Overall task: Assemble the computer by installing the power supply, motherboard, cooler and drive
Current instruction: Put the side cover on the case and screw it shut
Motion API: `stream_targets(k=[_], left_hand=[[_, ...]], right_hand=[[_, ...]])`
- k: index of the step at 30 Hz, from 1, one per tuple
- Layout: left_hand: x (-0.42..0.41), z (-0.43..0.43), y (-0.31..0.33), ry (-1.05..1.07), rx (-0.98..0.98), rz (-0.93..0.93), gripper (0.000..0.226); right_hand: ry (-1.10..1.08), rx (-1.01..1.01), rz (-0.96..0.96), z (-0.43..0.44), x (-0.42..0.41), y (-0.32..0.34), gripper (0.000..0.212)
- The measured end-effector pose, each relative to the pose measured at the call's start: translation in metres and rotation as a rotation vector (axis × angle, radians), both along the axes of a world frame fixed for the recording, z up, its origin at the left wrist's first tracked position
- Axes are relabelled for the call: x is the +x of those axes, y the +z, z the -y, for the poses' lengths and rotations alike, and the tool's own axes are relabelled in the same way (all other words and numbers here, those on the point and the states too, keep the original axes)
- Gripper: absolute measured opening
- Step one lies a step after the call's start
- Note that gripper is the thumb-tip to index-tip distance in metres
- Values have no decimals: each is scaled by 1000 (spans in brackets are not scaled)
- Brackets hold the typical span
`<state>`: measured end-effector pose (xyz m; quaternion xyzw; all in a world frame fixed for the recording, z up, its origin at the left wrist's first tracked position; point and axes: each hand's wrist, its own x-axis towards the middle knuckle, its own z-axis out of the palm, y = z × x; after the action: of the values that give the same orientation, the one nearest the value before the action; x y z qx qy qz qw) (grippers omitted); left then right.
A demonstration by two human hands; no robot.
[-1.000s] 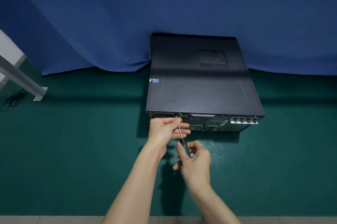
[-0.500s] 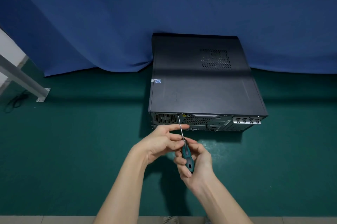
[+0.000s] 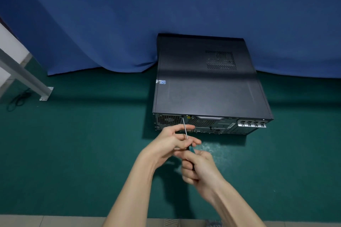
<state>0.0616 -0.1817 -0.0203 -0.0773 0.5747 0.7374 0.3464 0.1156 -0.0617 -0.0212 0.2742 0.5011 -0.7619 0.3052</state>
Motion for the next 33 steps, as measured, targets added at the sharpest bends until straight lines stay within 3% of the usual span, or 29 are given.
stream_targets(k=[2,4,6,8,9,11,13,15,16,19,20,21,24,26,33], left_hand=[[1,3,1,-22,66,19,46],[1,0,4,2,-32,-5,46],[-1,-8,7,51,-151,-33,45],[-2,-15,7,89,-276,-79,45],[-1,-17,7,105,-305,-93,46],[2,-12,6,121,-242,-68,49],[6,-4,7,88,-91,0,49],[5,-2,7,82,-130,-24,45],[2,-5,7,101,-200,-45,43],[2,-20,5,184,-368,-55,42],[2,-23,3,202,-404,-63,42],[3,-24,2,217,-438,-82,43],[7,-18,1,226,-477,-162,46],[9,-12,1,212,-455,-169,46],[18,1,-4,337,-150,23,20]], right_hand=[[-71,-148,93,0,-3,1,17],[-48,-163,112,0,-1,1,14],[84,115,48,2,3,-4,12],[183,480,-40,8,5,-11,24],[168,554,-42,10,5,-13,26],[115,385,23,8,3,-10,27],[79,17,152,1,-2,-6,34],[63,-190,203,-8,-4,-4,36],[53,-153,199,-8,-4,-6,34],[53,283,50,2,0,-9,29],[42,308,27,3,-1,-11,31],[34,263,42,2,-2,-11,33],[31,-178,207,-3,-6,-5,43],[23,-299,216,-4,-5,-5,42],[111,-81,81,-2,11,-6,35]])
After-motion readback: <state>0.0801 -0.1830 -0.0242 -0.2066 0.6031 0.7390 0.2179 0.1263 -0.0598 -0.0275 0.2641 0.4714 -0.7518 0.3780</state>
